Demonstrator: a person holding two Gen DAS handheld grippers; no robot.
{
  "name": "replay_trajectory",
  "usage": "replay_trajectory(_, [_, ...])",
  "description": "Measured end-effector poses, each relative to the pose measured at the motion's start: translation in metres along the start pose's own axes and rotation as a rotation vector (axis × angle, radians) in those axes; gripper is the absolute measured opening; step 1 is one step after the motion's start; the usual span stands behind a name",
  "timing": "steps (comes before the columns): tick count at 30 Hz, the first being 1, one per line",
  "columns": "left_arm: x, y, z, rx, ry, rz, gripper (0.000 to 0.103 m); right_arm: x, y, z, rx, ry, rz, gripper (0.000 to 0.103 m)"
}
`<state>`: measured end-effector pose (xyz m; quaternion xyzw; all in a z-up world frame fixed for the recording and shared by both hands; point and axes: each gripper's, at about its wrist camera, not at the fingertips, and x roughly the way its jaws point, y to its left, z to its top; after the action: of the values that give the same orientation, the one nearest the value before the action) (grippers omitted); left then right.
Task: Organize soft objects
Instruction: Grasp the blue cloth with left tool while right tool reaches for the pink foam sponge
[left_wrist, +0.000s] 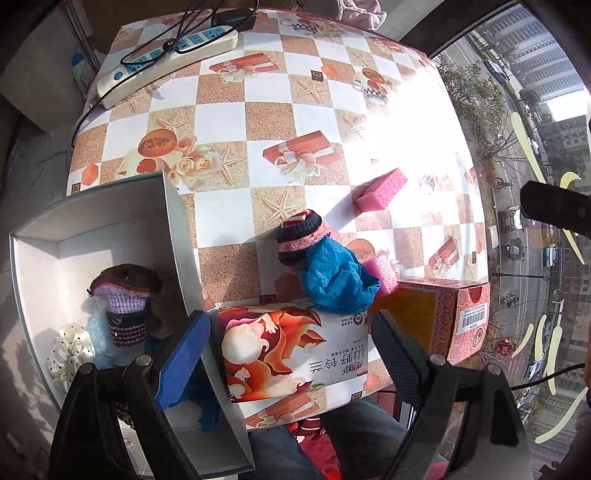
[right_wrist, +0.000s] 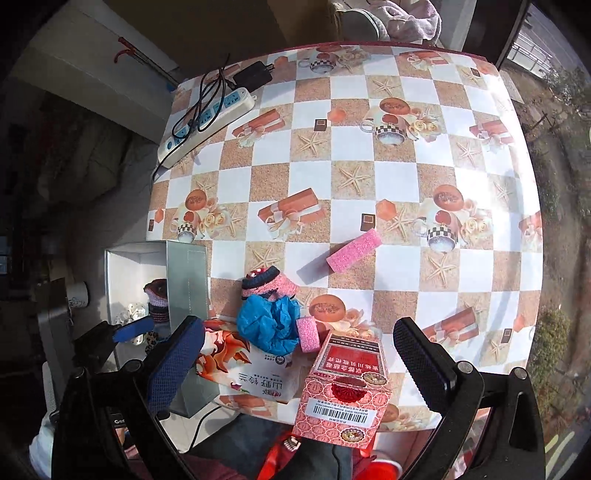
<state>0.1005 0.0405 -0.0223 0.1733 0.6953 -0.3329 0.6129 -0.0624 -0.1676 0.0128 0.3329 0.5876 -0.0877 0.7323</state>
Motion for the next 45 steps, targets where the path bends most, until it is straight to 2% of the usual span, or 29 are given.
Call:
replay_trajectory(4, [0.043,-0.017,0.023,-0.026,0.103,0.012,0.091,0.021,-0.036,0.003,0.066,0.058,0.024,0.103])
replay_trajectory(9, [0.074,-0.023,0.034,-0.063,0.183,0.054,0.091,0.066,-0.062,0.019,0.115,0.158,0.055,0.103])
replay_trajectory(17, [0.102,-0.022,0.043,-0.145,0.266,0.100,0.091,0.148,-0.070,0.064,0.125,0.278,0.054,0.103])
replay_trajectory(22, [0.117,-0.023,0.045,-0.177,0.302,0.083,0.090,0.185,-0.065,0.075,0.078,0.323,0.012,0.103])
replay_trajectory(27, [0.121,-0.027,0.044,-0.165,0.320,0.061,0.079,0.191,-0.063,0.069,0.012,0.304,-0.045,0.103])
replay_trajectory(31, [0.120,-0.023,0.044,-0.173,0.322,0.044,0.061,0.179,-0.081,0.055,0.006,0.265,-0.106,0.103])
replay_trajectory(37, [0.118,-0.021,0.042,-0.155,0.318,0.054,0.060,0.154,-0.152,0.018,0.089,0.223,-0.150,0.103])
replay_trajectory(39, [0.118,-0.021,0.041,-0.153,0.315,0.057,0.060,0.141,-0.154,0.011,0.032,0.167,-0.107,0.103])
replay_trajectory(42, [0.119,-0.022,0.040,-0.151,0.319,0.064,0.060,0.128,-0.128,0.007,-0.158,0.095,-0.102,0.103])
replay_trajectory(45, [0.122,-0.027,0.039,-0.148,0.319,0.073,0.060,0.138,-0.091,0.003,-0.353,0.105,-0.093,0.103])
